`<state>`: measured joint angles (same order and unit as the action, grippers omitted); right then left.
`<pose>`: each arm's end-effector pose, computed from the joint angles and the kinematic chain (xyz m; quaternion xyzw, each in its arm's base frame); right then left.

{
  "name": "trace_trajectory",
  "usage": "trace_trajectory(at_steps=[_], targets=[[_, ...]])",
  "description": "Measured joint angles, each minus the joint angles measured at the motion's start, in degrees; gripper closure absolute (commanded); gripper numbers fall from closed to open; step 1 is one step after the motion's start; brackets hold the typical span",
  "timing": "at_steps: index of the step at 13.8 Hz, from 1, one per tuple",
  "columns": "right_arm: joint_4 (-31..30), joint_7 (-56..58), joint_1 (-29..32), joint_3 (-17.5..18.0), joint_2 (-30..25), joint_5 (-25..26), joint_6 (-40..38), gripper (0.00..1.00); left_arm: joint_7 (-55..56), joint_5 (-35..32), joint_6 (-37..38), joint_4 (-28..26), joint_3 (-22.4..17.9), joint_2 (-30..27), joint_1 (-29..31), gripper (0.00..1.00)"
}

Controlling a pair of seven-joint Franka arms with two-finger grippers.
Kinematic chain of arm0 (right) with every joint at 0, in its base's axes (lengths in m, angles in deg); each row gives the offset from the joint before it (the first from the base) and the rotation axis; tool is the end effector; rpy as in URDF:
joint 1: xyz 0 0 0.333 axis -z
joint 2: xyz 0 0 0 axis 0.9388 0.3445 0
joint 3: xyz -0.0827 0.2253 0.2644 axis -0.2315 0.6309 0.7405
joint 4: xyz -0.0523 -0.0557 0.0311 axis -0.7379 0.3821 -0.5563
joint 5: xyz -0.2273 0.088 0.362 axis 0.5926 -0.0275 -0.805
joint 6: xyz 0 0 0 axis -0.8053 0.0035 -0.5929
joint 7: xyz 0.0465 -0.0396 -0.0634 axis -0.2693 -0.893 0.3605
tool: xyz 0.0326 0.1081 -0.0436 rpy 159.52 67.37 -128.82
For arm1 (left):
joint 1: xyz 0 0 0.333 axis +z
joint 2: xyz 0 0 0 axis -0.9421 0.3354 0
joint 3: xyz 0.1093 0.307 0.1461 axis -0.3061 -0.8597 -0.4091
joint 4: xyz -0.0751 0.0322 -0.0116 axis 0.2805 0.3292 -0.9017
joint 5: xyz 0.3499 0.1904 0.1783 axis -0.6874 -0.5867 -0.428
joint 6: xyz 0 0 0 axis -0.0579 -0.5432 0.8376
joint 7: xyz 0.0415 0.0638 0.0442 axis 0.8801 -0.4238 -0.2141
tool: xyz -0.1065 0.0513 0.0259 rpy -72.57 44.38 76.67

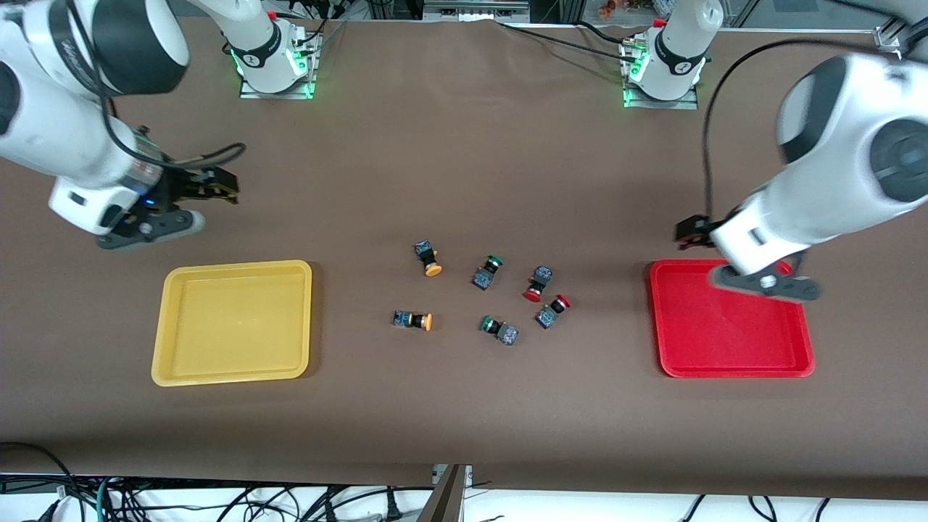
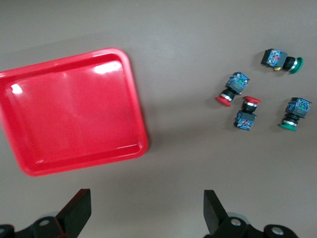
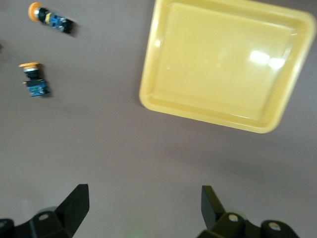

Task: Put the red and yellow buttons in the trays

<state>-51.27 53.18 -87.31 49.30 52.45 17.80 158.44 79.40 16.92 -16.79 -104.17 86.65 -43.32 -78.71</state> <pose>0.6336 0.1362 0.5222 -0.9871 -0.1359 0.0812 0.0247 0.7017 -0.1578 0.5102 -0.9930 0.0952 0.0703 0.0023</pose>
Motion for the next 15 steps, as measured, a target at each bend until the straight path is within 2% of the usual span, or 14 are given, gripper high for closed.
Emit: trace_trajectory(at_steps=[2,5,8,12,15], targets=[[-0.1,0.0,-0.2,0.0,3.0,-3.2,3.1,0.00,-0.1,0.8,-3.0,0.0,0.1,3.7,-1.5,0.00],[-0.2,-3.8,-2.7,0.1,9.2,-5.8,12.5,0.00,-0.2,1.9,-7.1,0.1,0.3,9.0,-4.5,0.00],[0.4,-9.2,-7.8,1.0,16.0,-6.0,22.0,0.00,-1.1,1.9,-11.6,0.1,0.5,12.3,-8.0,0.00],[2.5,-13.5,-12.3,3.8,24.9,-6.1,30.1,0.00,-5.2,1.9,-16.4,0.2,0.5,15.5,-11.2,0.00],[3.0,-19.1,-16.1,4.3,29.2,-6.1,34.6,0.00,-6.8,1.9,-19.8,0.0,0.4,17.9,-13.0,0.00]])
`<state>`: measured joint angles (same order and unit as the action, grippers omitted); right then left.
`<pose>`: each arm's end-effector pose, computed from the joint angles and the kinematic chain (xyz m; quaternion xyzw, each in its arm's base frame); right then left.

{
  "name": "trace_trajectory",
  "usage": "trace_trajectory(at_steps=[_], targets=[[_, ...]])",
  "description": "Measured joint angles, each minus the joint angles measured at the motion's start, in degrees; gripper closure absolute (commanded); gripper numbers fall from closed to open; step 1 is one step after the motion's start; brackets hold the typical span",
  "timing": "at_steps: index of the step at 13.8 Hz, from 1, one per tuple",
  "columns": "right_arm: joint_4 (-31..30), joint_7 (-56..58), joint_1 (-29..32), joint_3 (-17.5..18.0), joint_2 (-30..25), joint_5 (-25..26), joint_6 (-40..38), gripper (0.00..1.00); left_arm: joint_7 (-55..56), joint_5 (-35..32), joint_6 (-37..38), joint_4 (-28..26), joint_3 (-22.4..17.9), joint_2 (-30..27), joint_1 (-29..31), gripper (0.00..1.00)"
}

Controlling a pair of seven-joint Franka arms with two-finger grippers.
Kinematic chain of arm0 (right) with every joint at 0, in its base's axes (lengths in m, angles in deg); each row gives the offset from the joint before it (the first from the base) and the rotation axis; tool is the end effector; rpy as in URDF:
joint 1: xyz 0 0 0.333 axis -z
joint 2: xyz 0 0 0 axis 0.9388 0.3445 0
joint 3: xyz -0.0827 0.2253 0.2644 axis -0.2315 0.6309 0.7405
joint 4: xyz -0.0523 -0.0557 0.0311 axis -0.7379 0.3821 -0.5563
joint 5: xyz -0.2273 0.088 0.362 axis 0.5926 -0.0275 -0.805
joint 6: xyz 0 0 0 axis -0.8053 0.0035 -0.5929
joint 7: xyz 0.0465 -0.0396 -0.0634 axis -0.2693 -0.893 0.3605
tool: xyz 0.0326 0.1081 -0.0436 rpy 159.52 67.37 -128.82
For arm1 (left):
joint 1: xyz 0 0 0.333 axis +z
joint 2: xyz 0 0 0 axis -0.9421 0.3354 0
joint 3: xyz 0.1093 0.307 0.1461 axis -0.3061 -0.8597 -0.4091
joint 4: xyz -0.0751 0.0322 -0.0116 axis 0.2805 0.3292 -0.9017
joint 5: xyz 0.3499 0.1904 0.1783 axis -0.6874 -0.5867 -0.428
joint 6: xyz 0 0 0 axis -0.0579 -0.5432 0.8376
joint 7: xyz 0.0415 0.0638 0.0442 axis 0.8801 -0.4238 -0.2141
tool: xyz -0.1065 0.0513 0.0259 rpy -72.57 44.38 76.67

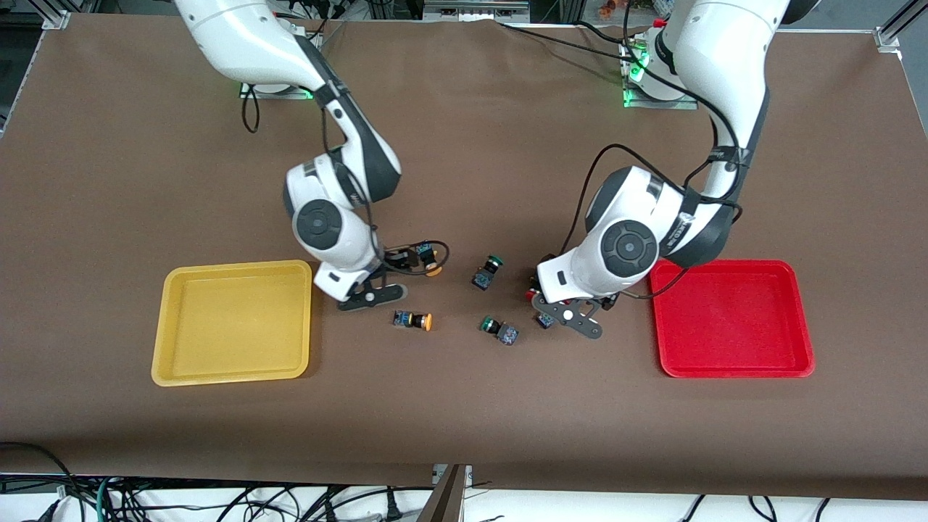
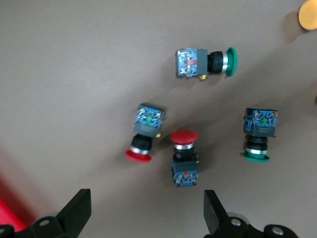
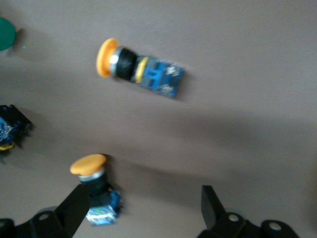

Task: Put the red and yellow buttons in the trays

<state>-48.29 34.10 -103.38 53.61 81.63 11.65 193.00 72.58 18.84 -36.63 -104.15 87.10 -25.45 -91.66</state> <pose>0.6449 0.4055 0.2290 -0.9932 -0.0998 0.0294 0.0527 0.7075 -0.3456 0.2999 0.9643 -0.2568 -0.0586 0.0285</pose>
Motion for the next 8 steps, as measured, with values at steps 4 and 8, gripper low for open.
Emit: trace_trajectory(at_steps=[4,8], targets=[[-0.1,-3.4,-2.8,0.0,2.8,0.0,2.7,0.00,-0.4,0.0,-5.3,-3.0,0.0,1.7,-2.8,0.00],[-1.9,-6.7,-4.6,0.0,3.8,-0.1,5.6,0.00,-0.8,-0.3,-10.8,-8.1,0.0,1.9,-3.2,0.00]])
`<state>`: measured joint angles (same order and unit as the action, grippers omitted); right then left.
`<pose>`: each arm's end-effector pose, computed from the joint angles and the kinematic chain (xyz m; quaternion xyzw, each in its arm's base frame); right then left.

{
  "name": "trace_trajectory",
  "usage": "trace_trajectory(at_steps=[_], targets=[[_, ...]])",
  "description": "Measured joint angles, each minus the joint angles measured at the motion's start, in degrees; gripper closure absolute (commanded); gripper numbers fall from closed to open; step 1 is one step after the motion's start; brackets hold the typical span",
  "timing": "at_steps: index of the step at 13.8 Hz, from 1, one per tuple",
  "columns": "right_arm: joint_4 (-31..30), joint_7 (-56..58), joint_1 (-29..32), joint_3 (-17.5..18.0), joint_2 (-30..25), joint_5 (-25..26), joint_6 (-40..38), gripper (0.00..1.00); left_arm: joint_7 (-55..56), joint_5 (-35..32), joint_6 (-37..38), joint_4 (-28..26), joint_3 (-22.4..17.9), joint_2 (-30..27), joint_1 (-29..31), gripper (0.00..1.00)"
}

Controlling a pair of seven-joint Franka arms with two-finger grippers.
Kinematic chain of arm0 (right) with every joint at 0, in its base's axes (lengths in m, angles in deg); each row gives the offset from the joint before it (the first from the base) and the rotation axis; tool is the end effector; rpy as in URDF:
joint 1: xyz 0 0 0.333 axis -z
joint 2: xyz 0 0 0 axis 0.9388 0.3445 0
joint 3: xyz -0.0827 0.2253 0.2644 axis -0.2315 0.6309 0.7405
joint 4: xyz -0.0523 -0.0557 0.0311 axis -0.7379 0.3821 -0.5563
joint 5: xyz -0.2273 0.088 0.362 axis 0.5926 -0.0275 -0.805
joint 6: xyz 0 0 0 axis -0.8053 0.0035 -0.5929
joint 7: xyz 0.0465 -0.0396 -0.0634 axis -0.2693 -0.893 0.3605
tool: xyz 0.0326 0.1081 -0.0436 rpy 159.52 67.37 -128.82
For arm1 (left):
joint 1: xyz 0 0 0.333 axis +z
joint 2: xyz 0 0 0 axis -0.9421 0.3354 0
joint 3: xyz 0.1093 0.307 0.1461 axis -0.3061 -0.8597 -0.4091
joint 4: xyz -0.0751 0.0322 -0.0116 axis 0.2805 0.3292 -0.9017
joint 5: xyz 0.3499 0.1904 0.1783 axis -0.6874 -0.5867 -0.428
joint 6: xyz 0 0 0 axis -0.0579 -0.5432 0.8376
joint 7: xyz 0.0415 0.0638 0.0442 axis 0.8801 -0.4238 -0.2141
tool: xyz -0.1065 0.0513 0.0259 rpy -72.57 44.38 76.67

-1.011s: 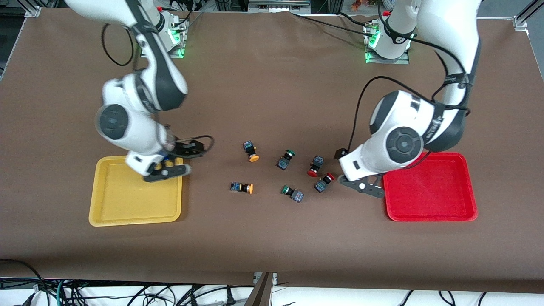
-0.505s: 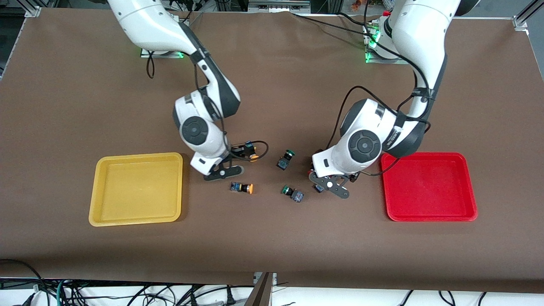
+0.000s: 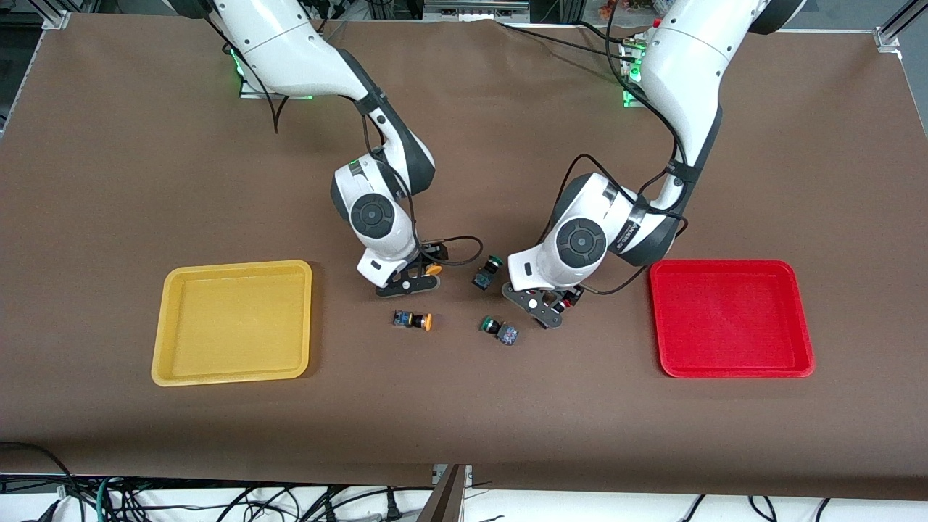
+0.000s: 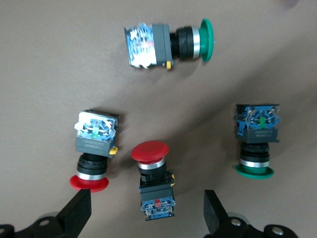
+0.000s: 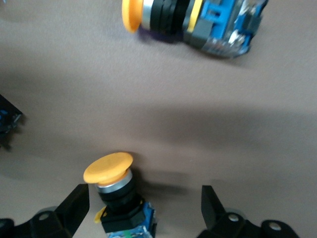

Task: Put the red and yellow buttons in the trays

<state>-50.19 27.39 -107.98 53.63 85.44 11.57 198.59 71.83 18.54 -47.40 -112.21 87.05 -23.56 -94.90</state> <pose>0.6051 0.4486 0.1716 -0.9957 -0.0752 0.0322 0.0435 0.6693 -0.3784 0.2209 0.9555 -0.2893 -0.0518 0.0272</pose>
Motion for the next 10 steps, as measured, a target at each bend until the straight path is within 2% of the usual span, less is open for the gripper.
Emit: trace_trajectory(at_steps=[3,5,6,10], targets=[[-0.4,-1.2,-1.1,0.0,0.0,0.0,0.0,0.01,-0.1,-0.6,-1.4,-1.8,0.0,0.0,-0.5,0.00],[-1.2,-1.4,-1.3,0.0,0.0,0.0,0.0,0.09,-0.1,-0.7,-1.5,-2.5,0.0,0.0,-0.9,0.00],[-1.8,-1.4,-1.3,0.0,0.0,0.0,0.1,0.18,-0.1,-0.7,-1.5,-2.7,0.0,0.0,-1.2,0.00],[-2.6,-1.5,-1.3,-0.2,-0.2,0.0,0.4,0.69,-0.1,-0.7,-1.6,-3.8,0.0,0.0,-2.1,0.00]])
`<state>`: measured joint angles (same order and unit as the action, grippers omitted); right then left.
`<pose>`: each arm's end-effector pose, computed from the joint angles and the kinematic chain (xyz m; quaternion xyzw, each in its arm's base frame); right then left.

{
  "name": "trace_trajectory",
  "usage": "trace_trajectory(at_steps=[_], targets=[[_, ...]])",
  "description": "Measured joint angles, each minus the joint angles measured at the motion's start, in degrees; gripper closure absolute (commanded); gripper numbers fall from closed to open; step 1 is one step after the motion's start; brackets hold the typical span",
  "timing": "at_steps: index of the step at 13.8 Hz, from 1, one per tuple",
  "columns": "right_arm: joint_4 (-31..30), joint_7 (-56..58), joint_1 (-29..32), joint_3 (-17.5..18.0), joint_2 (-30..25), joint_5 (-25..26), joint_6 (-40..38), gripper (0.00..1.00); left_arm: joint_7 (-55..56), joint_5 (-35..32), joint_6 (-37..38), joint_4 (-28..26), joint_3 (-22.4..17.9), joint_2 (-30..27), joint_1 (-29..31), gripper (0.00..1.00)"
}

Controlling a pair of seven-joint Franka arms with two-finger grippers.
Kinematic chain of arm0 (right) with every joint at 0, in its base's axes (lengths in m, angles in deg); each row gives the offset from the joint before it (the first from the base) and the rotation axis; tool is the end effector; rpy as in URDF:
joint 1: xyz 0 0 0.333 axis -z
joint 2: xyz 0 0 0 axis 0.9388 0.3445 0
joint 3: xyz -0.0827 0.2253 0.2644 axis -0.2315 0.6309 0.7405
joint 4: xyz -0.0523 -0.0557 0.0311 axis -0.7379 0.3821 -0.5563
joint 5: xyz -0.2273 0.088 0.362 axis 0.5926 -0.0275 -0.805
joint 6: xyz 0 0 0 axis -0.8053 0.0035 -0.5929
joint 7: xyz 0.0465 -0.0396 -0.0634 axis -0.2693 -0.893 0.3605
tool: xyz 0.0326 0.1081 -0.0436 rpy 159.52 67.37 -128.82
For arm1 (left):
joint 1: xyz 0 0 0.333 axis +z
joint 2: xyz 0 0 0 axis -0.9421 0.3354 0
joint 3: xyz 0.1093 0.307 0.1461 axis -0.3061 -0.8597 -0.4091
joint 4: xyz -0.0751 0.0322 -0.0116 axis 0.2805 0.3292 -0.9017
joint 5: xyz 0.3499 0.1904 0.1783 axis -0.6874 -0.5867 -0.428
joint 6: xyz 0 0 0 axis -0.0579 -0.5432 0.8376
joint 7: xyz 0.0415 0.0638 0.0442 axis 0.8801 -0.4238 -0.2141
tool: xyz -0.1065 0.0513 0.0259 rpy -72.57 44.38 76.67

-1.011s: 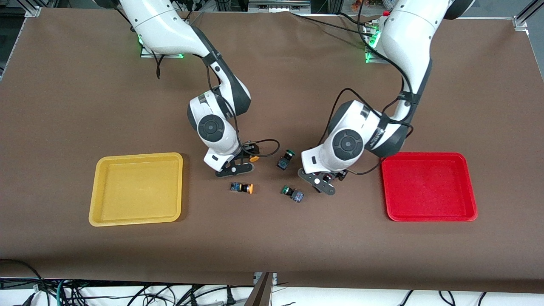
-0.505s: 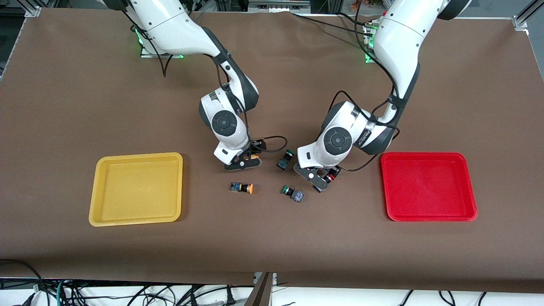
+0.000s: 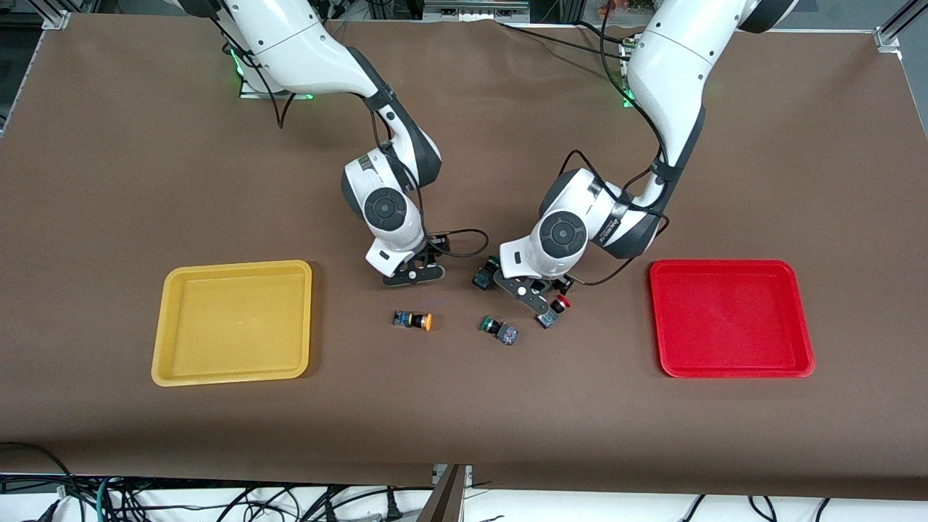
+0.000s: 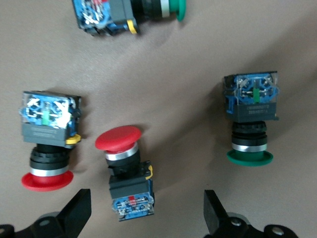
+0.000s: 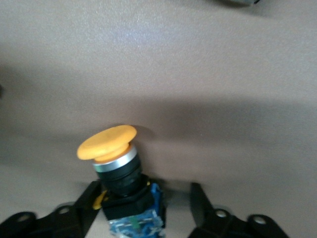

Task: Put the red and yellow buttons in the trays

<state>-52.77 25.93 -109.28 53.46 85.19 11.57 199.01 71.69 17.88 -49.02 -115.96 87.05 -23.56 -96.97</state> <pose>0.5844 0.4508 0.1556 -0.9959 -0.0708 0.0463 0.0324 0.6388 -0.3940 0.1929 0.9477 -0.3112 -0.0692 0.0176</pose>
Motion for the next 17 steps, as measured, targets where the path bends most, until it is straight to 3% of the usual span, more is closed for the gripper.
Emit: trace_trajectory(at_steps=[2,6,10,12,15,17], targets=[[0.0,0.0,0.0,-0.1,-0.3,0.0,-0.1,0.88,0.0,0.0,-0.7,-0.7,0.0,0.0,0.0,0.00],[-0.1,0.4,0.0,-1.4,-1.5,0.0,-1.8,0.88,0.5,0.0,-3.3,-2.8,-0.1,0.0,0.0,0.00],[-0.1,11.6,0.1,-9.0,-5.7,0.0,-10.4,0.88,0.9,0.0,-3.6,-3.1,-0.1,0.0,-0.1,0.02],[-0.1,22.4,0.4,-14.8,-7.0,0.0,-13.6,0.88,1.1,0.0,-4.4,-3.3,-0.1,0.2,-0.1,0.21],[-0.4,40.6,3.9,-21.2,-7.2,-0.1,-14.4,0.88,1.5,0.0,-5.1,-3.4,-0.1,0.6,-0.2,0.39],[-0.5,51.0,9.4,-21.6,-6.8,-0.1,-13.9,0.83,1.8,0.0,-5.4,-3.4,-0.1,0.8,-0.5,0.70]])
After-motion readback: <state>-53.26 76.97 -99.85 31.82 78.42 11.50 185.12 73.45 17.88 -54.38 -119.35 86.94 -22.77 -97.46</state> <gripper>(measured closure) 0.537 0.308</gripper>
